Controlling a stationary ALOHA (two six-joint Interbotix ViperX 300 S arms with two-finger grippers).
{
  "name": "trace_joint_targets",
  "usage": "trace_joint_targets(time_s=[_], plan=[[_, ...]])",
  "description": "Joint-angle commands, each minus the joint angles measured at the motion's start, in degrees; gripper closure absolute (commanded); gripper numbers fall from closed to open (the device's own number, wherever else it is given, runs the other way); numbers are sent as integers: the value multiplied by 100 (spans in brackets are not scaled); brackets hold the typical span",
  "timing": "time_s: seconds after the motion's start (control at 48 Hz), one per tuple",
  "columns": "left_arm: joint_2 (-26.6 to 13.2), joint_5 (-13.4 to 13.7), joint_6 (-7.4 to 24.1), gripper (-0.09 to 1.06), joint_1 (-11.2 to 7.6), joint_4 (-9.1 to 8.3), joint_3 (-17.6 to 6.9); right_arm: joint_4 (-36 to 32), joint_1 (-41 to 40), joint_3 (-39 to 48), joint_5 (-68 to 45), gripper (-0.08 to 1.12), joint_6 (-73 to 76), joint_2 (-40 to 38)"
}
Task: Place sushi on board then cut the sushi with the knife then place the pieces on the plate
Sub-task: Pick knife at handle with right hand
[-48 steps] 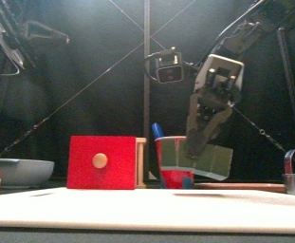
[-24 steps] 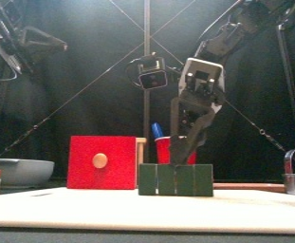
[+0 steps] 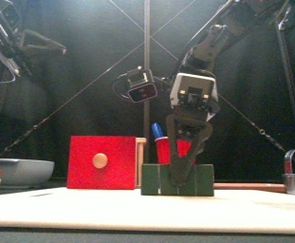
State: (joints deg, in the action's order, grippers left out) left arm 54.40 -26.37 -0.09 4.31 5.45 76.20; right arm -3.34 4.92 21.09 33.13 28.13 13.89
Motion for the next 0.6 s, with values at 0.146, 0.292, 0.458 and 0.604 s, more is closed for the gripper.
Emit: trace_joint_targets(time_s=[0.146,0.292,0.458,0.604], plan=[[-18,-18,0,88,26,0,-62,79,-44,-352,466,20,738,44],[-18,-35,0,88,26,-9,-79,9,-62,-360,580,20,2303,105],[-18,-18,-44,88,26,18,-44,-281,-26,-475,703,21,4447,97],[-18,-18,-35,88,26,343,-35,-316,44,-545,703,21,6135,176]])
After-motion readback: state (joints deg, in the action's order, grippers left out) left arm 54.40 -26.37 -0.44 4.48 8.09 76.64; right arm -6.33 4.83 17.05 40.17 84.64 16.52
